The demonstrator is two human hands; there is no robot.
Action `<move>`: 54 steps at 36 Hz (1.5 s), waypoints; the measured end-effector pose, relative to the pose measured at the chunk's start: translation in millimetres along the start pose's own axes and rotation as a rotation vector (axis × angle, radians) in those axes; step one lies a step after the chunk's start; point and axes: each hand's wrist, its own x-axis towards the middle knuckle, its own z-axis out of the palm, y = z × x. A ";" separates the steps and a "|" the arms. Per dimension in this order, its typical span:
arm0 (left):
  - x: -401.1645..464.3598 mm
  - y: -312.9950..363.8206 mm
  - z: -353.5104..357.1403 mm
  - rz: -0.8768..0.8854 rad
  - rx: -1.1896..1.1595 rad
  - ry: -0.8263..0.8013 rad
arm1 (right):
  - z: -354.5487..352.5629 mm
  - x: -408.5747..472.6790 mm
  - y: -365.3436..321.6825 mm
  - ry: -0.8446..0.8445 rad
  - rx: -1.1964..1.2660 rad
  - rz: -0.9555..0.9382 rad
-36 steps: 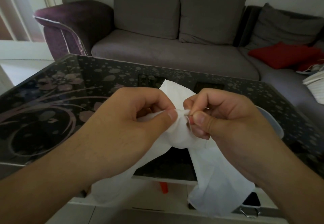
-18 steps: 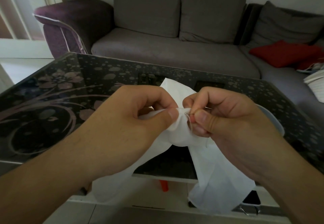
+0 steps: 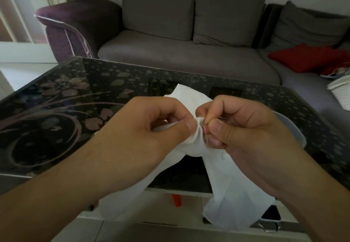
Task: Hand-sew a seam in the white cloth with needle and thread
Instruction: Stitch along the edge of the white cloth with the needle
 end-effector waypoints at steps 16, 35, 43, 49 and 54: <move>-1.9 -9.7 6.9 -0.118 -0.182 -0.006 | 3.4 -3.6 -3.8 0.136 -0.333 0.001; 1.4 -9.1 3.1 -0.164 -0.221 0.017 | -4.2 -4.8 -4.0 0.197 -0.557 -0.014; 2.8 -12.3 10.5 -0.218 -0.199 -0.024 | 2.6 -7.8 0.7 0.239 -0.495 -0.050; 5.3 -14.1 11.4 -0.265 -0.288 -0.027 | 5.6 -6.6 0.3 0.257 -0.384 -0.072; 4.8 -13.2 11.3 -0.296 -0.354 -0.059 | 7.6 -6.2 0.0 0.262 -0.357 -0.101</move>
